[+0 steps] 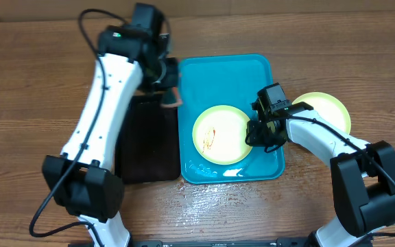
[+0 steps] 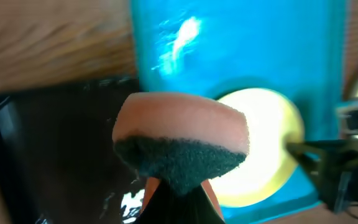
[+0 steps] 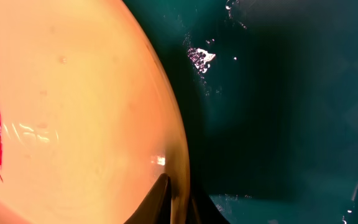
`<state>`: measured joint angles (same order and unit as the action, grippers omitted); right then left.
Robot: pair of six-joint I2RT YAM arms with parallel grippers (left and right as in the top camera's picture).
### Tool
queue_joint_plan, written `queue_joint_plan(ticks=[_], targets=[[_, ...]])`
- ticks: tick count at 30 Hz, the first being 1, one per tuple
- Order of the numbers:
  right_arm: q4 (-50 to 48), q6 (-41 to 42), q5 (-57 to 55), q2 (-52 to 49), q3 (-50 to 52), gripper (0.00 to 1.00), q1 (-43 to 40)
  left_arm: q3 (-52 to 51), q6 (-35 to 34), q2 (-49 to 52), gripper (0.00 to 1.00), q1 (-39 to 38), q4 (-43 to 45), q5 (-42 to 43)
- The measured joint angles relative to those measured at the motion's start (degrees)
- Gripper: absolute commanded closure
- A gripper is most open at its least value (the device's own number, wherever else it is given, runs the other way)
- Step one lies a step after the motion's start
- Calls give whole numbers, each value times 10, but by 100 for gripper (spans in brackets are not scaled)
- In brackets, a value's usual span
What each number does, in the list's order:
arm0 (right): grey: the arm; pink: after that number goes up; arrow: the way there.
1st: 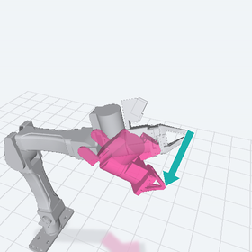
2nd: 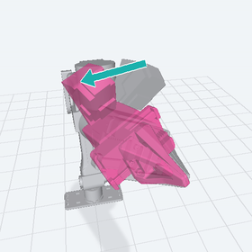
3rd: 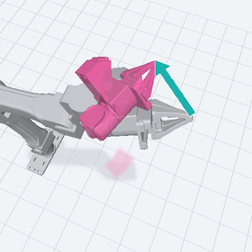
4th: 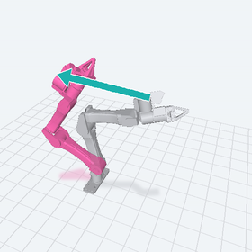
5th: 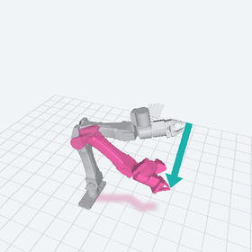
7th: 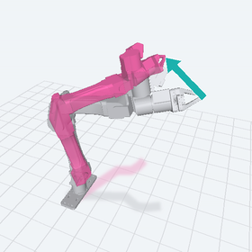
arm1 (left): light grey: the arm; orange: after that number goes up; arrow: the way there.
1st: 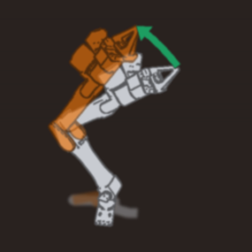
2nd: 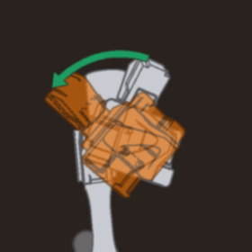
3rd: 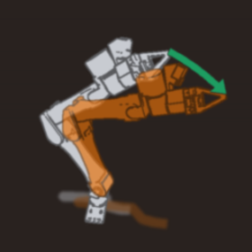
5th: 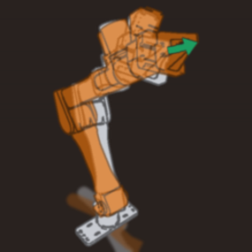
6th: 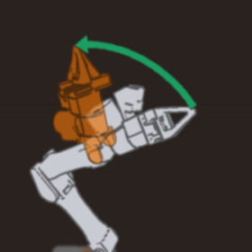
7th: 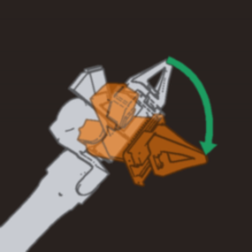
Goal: Clean dirty plates on tray and stack at the side
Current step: 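Grasp the sponge with the left gripper and bring it to the yellow plate, then scrub the yellow plate with the sponge while the right gripper holds its rim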
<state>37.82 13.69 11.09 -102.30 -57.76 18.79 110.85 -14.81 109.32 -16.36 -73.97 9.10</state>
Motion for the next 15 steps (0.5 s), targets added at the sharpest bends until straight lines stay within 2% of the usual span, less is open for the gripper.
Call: queue_joint_plan(ticks=[7, 15], targets=[[8, 0, -3, 0, -2, 89, 0, -43, -38, 32, 96, -107, 85, 23], [10, 0, -6, 0, -2, 89, 0, -61, -66, 192, 96, -148, 101, 53]])
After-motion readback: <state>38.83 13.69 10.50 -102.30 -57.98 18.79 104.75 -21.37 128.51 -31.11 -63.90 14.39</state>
